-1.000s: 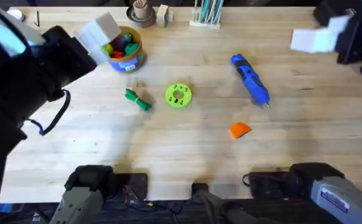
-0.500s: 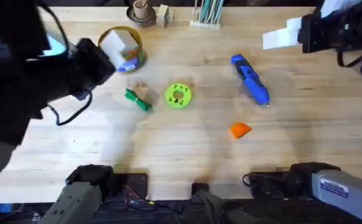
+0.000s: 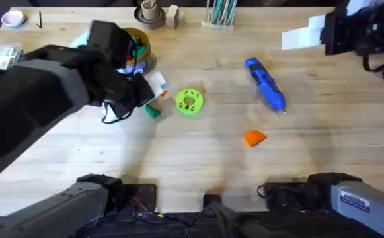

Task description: Pick up the gripper from the table and insert it into the empty holder that is missing its gripper. Then pick up a screw, insert it into the mounting hole, and use the screwdriver to tighten it. Finally, clean up the table by picking up the vegetable and placing it into the bucket.

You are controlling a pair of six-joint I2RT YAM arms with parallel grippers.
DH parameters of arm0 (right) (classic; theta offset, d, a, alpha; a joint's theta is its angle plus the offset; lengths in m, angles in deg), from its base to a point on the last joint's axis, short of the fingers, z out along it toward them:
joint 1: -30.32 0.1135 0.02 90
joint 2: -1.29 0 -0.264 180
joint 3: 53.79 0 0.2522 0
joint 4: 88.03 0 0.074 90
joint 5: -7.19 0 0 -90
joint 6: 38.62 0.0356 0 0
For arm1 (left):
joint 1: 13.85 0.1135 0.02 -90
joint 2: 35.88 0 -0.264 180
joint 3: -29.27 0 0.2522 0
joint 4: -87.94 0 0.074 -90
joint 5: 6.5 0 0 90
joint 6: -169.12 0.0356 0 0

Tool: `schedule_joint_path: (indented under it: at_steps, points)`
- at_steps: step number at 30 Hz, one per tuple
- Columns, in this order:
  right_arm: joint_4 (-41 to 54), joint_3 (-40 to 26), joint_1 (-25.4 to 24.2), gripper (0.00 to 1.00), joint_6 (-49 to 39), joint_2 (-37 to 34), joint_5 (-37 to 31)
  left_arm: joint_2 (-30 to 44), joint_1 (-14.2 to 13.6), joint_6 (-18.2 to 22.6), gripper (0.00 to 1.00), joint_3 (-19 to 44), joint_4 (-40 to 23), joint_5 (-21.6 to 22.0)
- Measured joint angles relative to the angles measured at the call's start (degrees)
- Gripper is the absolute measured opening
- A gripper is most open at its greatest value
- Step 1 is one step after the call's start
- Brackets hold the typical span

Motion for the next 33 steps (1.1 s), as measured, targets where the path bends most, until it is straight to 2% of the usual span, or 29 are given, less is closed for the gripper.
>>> schedule_joint_path:
  at_steps: [6, 7, 8, 13, 14, 20, 24, 25, 29, 30, 33]
  points:
    - [0.61, 0.0, 0.0, 0.993, 0.0, 0.0, 0.0, 5.54, -0.33, -3.58, 0.989, -4.38, 4.73, 2.69]
    - [0.66, 0.0, 0.0, 0.993, -0.01, 0.0, 0.0, 5.77, -0.34, -4.13, 0.924, -4.61, 5.48, 2.67]
    - [0.66, 0.0, 0.0, 0.994, 0.0, 0.0, 0.0, 5.85, -0.33, -4.41, 0.81, -4.65, 6.13, 2.42]
    - [0.68, 0.0, 0.0, 0.993, 0.0, 0.0, 0.0, 5.64, -0.36, -4.8, 0.053, -4.63, 8.58, -0.17]
    - [0.66, 0.0, 0.0, 0.992, 0.0, 0.0, 0.0, 5.53, -0.36, -4.84, 0.02, -4.65, 8.59, -0.44]
    - [0.66, 0.0, 0.0, 0.993, -0.01, 0.0, 0.0, 3.79, -0.36, -4.03, 0.017, -4.64, 8.73, -1.4]
    - [0.67, 0.0, 0.0, 0.994, 0.0, 0.0, 0.0, 0.56, -0.36, -1.97, 0.019, -4.65, 8.74, -1.4]
    - [0.66, 0.0, 0.0, 0.993, 0.0, 0.0, 0.0, -0.68, -0.36, -1.11, 0.056, -4.64, 8.74, -1.42]
    - [0.66, 0.0, 0.0, 0.993, 0.0, 0.0, 0.06, -6.79, -0.36, 2.05, 0.215, -4.63, 8.66, -2.1]
    - [0.66, 0.0, 0.0, 0.993, 0.0, 0.0, 0.3, -8.57, -0.36, 3.33, 0.305, -4.63, 8.64, -2.36]
    - [0.66, 0.0, 0.0, 0.993, 0.0, 0.0, 1.32, -14.08, -0.36, 7.51, 0.751, -4.64, 8.66, -3.34]
